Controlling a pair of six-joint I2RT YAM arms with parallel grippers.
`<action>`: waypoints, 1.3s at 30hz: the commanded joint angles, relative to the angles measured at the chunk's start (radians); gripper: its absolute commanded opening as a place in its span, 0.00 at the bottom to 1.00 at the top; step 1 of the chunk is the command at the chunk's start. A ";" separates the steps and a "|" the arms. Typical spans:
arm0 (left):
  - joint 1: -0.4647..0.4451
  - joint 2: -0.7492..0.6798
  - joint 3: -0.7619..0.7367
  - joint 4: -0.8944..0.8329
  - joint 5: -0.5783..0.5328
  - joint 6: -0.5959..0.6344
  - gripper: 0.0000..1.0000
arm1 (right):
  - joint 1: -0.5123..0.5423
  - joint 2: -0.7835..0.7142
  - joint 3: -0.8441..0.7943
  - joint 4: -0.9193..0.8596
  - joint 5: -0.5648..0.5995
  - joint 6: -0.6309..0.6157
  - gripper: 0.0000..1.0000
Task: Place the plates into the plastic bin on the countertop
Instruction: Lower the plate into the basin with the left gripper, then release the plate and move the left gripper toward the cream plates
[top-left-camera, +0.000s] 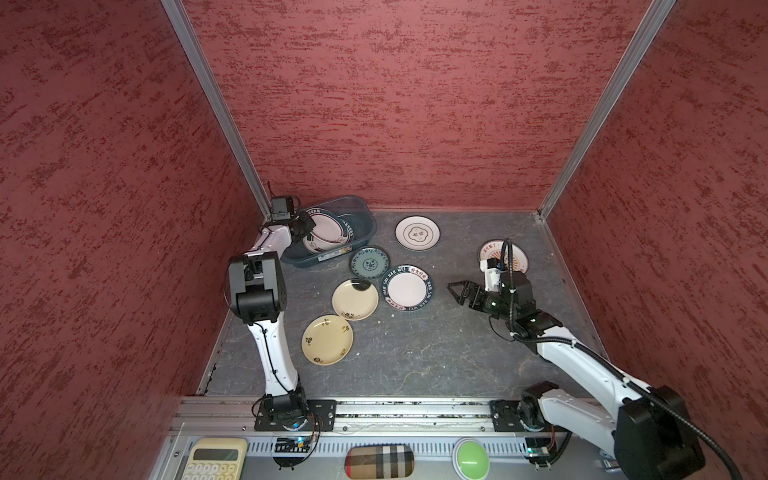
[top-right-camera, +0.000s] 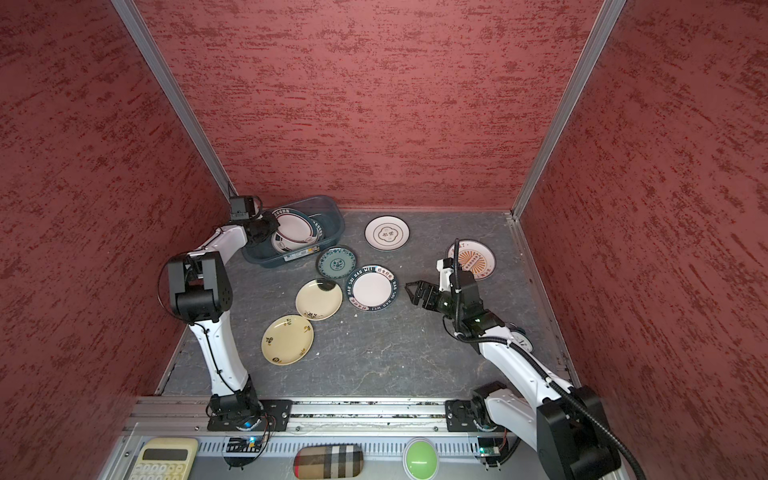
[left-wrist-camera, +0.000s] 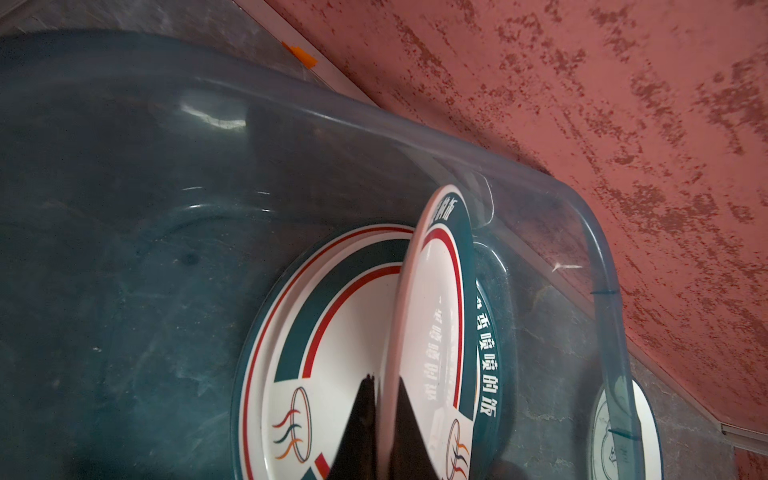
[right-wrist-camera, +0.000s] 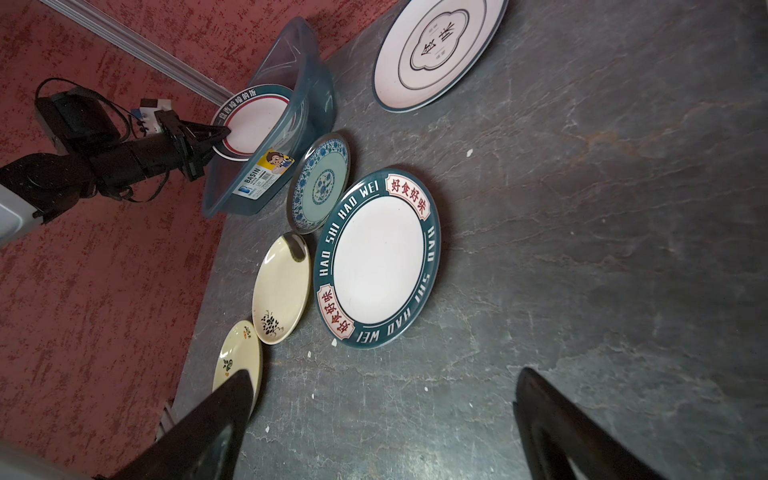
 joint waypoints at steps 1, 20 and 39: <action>0.001 0.023 0.013 -0.037 -0.003 0.025 0.15 | 0.007 0.003 -0.008 -0.001 0.025 -0.001 0.99; -0.016 -0.022 -0.005 -0.093 0.047 0.129 0.99 | 0.007 0.053 0.007 0.019 0.017 -0.010 0.99; -0.090 -0.156 -0.083 -0.049 0.006 0.171 0.99 | 0.007 0.040 0.012 -0.049 0.063 -0.048 0.99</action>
